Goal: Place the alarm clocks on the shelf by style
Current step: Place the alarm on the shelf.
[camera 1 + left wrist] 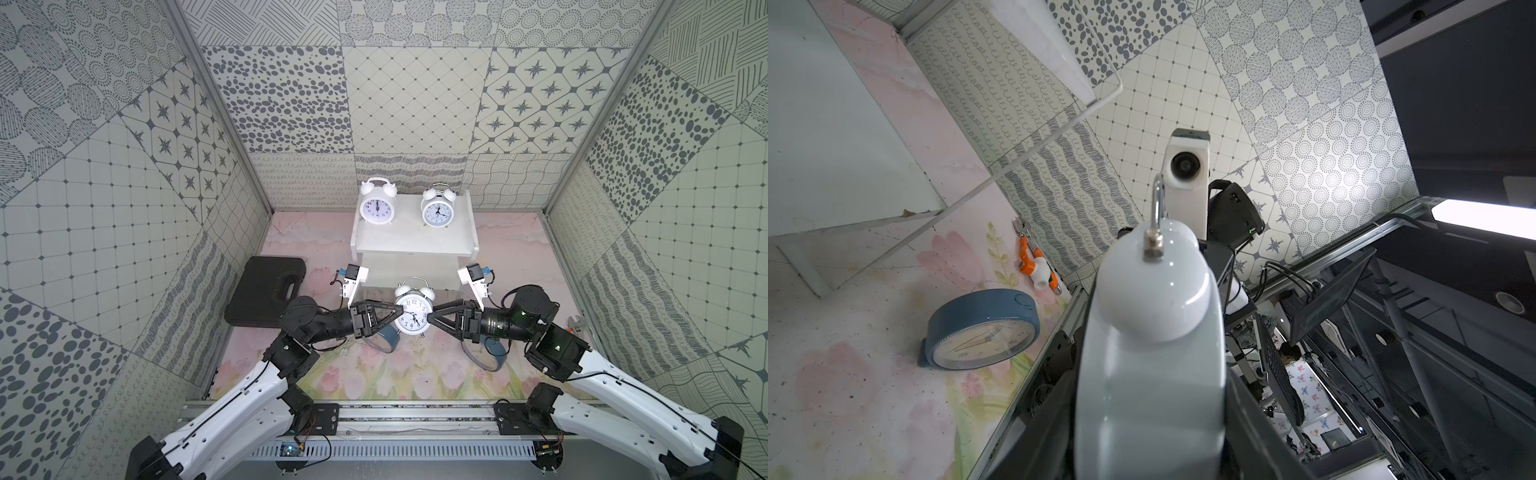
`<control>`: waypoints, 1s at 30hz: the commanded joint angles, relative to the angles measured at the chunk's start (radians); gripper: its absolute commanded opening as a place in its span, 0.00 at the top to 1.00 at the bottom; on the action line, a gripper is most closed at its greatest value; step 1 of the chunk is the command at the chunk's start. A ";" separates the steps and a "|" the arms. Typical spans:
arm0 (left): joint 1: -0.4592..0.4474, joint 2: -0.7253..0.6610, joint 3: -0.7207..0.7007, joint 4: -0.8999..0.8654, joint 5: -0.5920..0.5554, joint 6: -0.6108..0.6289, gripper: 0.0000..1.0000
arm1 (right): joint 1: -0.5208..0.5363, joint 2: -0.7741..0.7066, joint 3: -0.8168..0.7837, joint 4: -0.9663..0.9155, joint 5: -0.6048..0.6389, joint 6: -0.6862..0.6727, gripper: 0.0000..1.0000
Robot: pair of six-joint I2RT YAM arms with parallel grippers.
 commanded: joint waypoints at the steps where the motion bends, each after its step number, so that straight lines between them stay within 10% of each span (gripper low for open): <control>1: 0.003 -0.008 0.018 0.028 0.102 0.025 0.57 | -0.011 0.006 0.034 0.083 0.039 -0.015 0.66; 11: 0.013 -0.020 0.052 -0.070 0.113 0.083 0.65 | -0.064 0.008 0.126 -0.104 -0.130 -0.096 0.21; 30: 0.017 -0.010 0.077 -0.082 0.123 0.090 0.66 | -0.108 0.114 0.226 -0.286 -0.321 -0.207 0.19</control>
